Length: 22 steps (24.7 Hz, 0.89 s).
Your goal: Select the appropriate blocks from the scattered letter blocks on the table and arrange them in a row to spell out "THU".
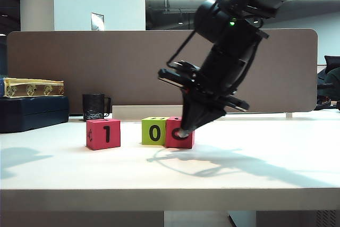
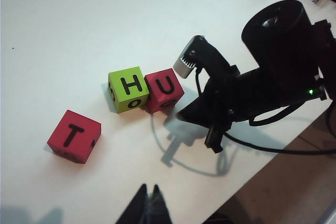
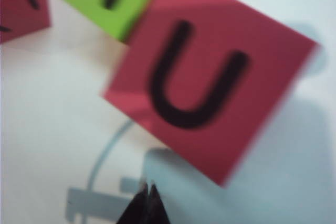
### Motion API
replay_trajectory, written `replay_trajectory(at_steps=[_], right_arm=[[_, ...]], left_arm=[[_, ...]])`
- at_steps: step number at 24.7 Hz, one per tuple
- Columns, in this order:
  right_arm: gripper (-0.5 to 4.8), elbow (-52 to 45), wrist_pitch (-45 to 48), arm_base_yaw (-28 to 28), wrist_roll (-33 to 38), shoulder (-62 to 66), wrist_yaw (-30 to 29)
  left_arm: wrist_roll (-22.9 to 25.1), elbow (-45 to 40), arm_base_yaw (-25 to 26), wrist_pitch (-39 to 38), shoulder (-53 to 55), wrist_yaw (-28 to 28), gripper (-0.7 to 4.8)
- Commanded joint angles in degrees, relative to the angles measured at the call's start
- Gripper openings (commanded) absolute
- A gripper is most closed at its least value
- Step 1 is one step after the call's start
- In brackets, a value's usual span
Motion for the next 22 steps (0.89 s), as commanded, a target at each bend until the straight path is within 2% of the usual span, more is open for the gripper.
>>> replay_trajectory(at_steps=[1, 22], right_arm=[[-0.03, 0.33, 3.32, 0.66, -0.20, -0.24, 2.43], [-0.03, 0.37, 9.46, 0.90, -0.17, 1.77, 6.64]], left_arm=[[0.07, 0.33, 0.04, -0.15, -0.22, 0.22, -0.06], [0.07, 0.31, 0.04, -0.57, -0.22, 0.24, -0.06]])
